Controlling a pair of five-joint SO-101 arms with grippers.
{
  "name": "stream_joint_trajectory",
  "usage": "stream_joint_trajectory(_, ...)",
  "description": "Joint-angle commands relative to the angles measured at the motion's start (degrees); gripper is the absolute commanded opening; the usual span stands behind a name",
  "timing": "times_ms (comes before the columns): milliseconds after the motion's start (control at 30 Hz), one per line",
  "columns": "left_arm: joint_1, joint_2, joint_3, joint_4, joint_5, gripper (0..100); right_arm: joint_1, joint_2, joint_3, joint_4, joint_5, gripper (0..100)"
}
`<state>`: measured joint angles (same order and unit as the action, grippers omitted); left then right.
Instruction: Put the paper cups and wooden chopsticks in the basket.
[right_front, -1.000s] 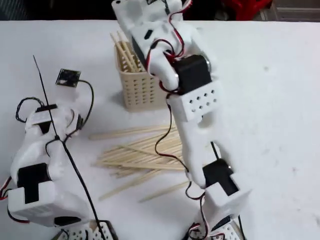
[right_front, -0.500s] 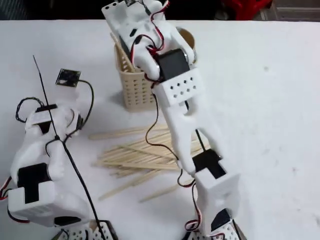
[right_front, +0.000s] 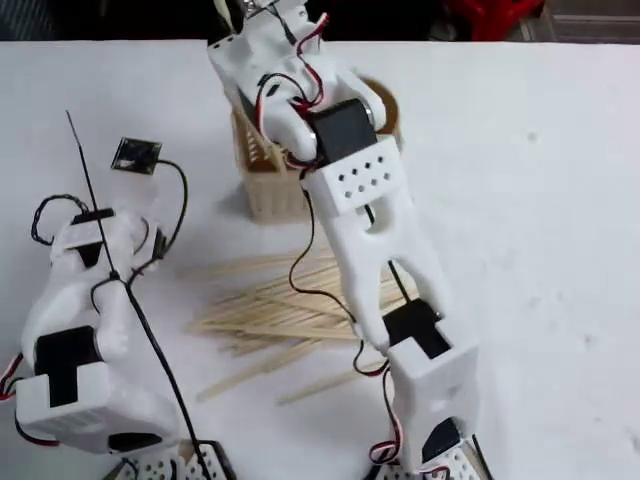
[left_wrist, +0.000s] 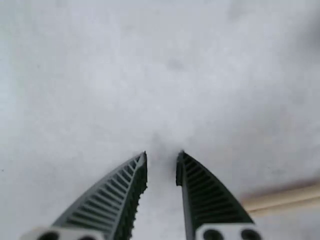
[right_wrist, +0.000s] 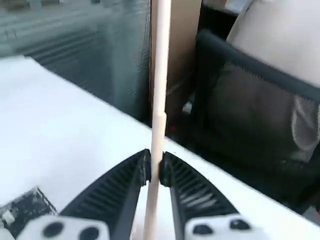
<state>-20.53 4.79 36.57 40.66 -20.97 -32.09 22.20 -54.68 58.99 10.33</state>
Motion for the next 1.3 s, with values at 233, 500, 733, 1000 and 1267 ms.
stream_joint_trajectory(233, -0.8, -0.1, -1.3, 0.0, -0.4, 12, 0.2, -0.7, -1.4, -0.5, -0.3, 1.7)
stream_joint_trajectory(500, -0.8, -0.1, -1.3, -0.1, -0.4, 12, 0.4, -0.7, -1.3, 1.6, -0.3, 1.7)
stream_joint_trajectory(733, -0.8, -0.1, -1.3, -0.1, -0.4, 12, 1.0, -0.6, -1.2, 5.2, -0.3, 1.7)
stream_joint_trajectory(1000, -0.8, -0.1, -1.3, -0.1, -0.4, 12, 1.6, -0.7, -1.3, 8.0, -0.3, 1.7)
stream_joint_trajectory(1267, -0.9, -0.1, -1.3, -0.1, -0.4, 12, 1.6, -0.7, -1.3, 9.3, -0.3, 1.8)
